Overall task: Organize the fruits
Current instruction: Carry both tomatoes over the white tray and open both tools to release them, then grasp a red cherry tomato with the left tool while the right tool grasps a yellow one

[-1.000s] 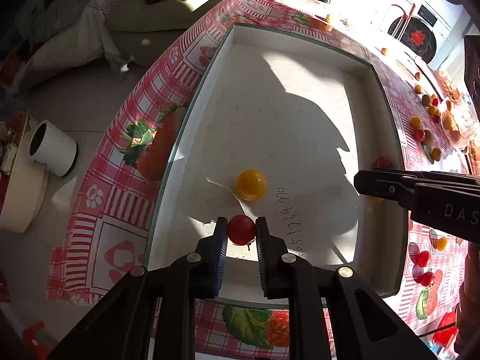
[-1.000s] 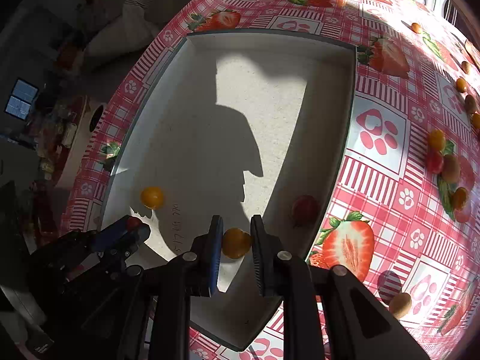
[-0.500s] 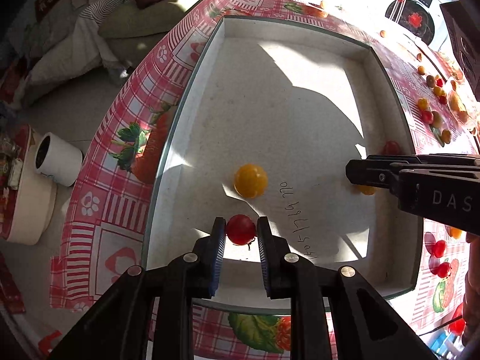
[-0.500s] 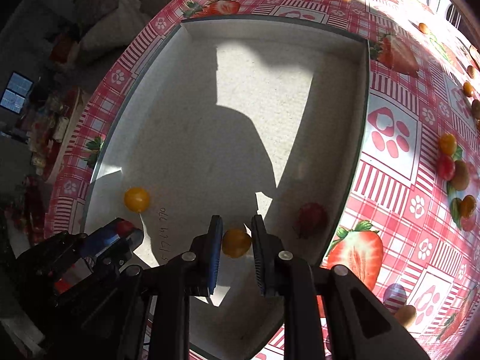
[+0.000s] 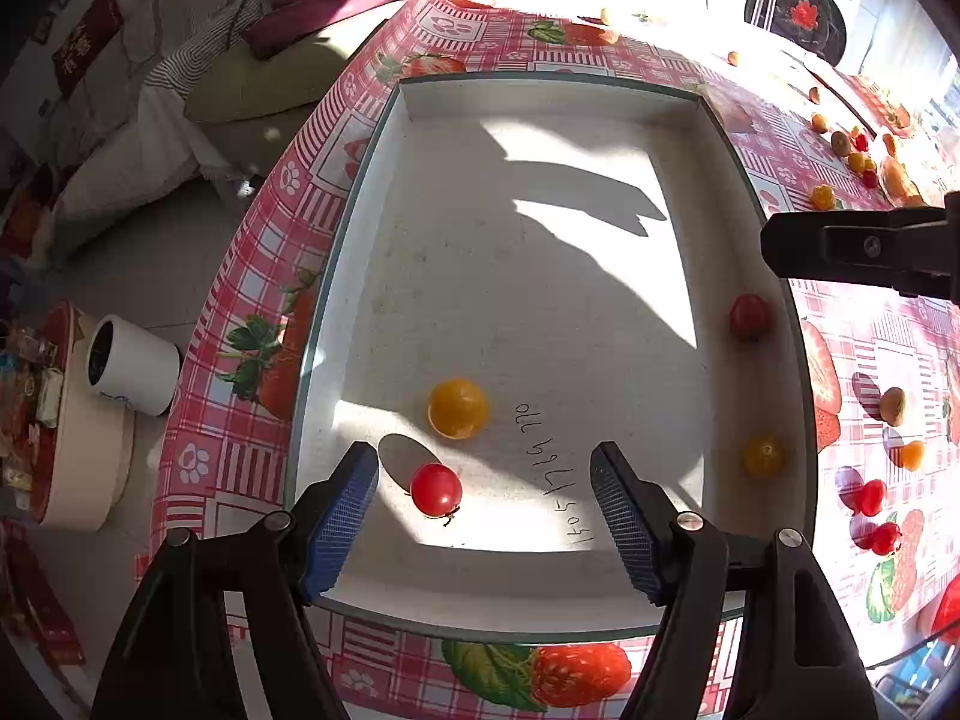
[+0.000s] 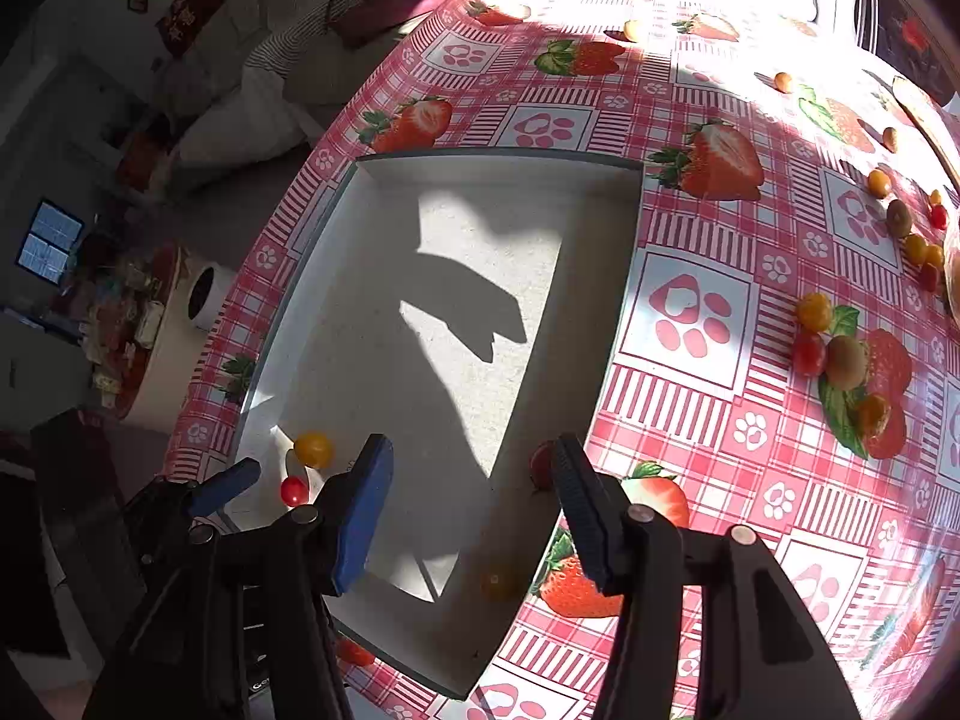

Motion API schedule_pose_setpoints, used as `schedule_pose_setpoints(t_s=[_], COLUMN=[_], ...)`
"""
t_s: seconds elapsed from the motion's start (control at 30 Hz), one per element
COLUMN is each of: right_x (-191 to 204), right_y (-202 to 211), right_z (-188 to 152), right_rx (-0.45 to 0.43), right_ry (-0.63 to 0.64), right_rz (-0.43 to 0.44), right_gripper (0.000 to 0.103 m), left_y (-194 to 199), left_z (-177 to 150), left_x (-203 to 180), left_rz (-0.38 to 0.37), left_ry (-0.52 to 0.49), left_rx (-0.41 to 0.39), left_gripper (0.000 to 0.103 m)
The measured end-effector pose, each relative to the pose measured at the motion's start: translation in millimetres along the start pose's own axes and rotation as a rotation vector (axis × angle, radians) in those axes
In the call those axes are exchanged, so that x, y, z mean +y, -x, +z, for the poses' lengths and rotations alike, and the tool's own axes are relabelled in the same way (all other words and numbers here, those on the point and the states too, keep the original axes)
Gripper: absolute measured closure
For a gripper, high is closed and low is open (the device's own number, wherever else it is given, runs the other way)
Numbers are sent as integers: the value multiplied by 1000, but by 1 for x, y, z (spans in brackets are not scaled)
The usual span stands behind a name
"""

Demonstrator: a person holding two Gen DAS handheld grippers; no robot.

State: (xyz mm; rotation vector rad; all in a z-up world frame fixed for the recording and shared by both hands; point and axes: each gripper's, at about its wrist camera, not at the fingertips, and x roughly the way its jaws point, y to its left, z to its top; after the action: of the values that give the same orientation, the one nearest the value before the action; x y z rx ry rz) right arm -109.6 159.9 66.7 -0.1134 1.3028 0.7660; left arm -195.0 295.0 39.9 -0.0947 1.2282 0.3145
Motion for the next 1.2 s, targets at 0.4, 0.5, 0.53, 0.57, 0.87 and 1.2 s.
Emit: schedule_pose_setpoints(t_s=[0.4, 0.5, 0.53, 0.57, 0.87, 1.2], right_x=[-129, -148, -152, -155, -175, -186], right_y=[33, 30, 29, 27, 13, 9], right_z=[-12, -15, -14, -13, -3, 4], right_rx=[-19, -14, -13, -13, 15, 27], right_ry=[-175, -199, -203, -206, -194, -171], right_rz=[-262, -275, -275, -277, -247, -235], right_gripper=[44, 44, 44, 44, 59, 79], left_y=[33, 35, 35, 35, 11, -21], left_z=[50, 62, 66, 70, 89, 107], left_x=[-65, -88, -95, -104, -158, -186], left_rz=[-90, -112, -120, -127, -143, -145], left_ry=[-102, -145, -159, -172, -278, -319], left_rx=[-107, -120, -121, -120, -67, -21], left_gripper=[29, 29, 29, 29, 29, 29])
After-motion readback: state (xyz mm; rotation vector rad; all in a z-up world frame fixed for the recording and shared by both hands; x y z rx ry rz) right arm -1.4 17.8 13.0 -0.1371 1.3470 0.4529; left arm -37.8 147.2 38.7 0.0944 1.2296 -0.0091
